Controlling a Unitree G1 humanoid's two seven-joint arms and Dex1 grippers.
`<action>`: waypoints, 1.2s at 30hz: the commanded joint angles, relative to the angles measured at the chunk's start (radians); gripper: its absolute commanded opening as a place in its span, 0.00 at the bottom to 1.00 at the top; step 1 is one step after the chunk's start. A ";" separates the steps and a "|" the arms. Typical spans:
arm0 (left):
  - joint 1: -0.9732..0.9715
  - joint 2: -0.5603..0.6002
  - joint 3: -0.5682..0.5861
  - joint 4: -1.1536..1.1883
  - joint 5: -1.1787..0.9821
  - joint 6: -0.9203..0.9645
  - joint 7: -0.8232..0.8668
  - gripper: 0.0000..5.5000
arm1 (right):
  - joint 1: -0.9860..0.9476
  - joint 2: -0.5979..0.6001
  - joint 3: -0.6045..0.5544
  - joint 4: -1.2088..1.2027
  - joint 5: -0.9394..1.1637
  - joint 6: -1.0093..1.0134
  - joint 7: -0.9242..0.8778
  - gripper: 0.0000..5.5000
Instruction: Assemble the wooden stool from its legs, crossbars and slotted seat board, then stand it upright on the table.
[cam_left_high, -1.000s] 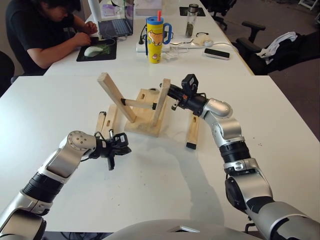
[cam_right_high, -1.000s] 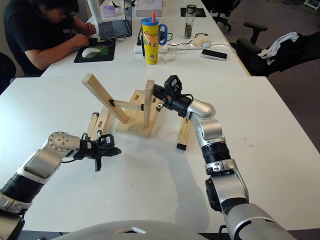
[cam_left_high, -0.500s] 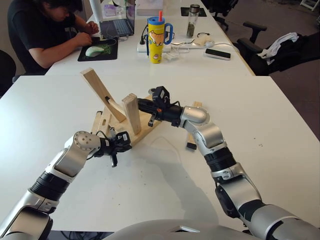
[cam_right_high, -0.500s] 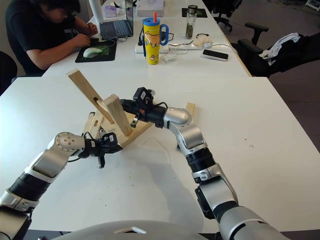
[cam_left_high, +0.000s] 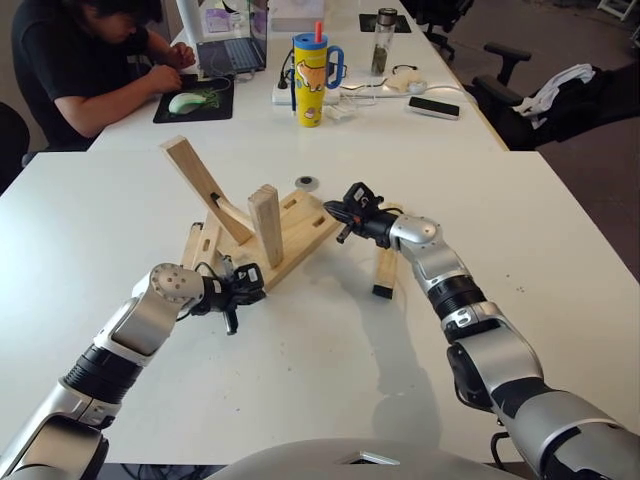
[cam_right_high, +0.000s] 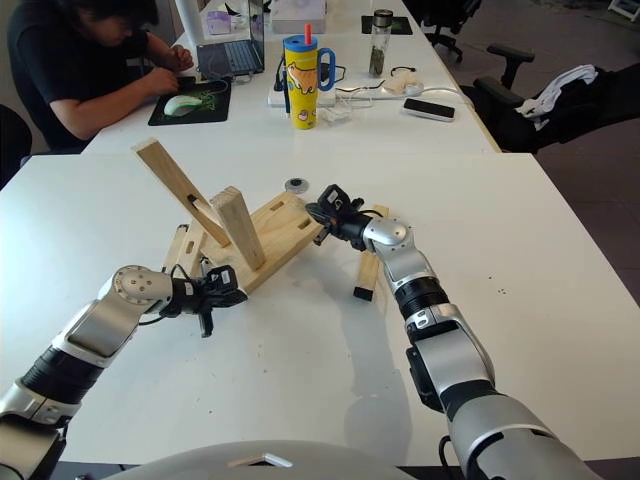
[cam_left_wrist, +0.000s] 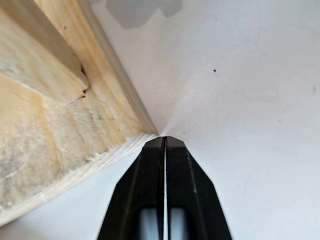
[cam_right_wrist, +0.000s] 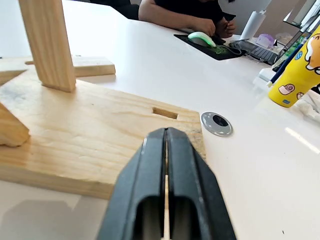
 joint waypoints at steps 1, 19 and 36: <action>-0.003 -0.002 -0.016 -0.003 0.001 0.010 -0.019 0.00 | -0.068 0.008 0.023 0.141 -0.065 -0.037 -0.027 0.00; 0.027 -0.012 -0.001 -0.007 -0.017 0.011 -0.016 0.00 | -0.018 0.106 -0.109 0.138 0.072 -0.154 0.107 0.00; -0.038 0.008 0.046 0.116 -0.041 -0.058 -0.068 0.00 | 0.122 0.251 0.013 -0.351 0.187 0.141 0.286 0.00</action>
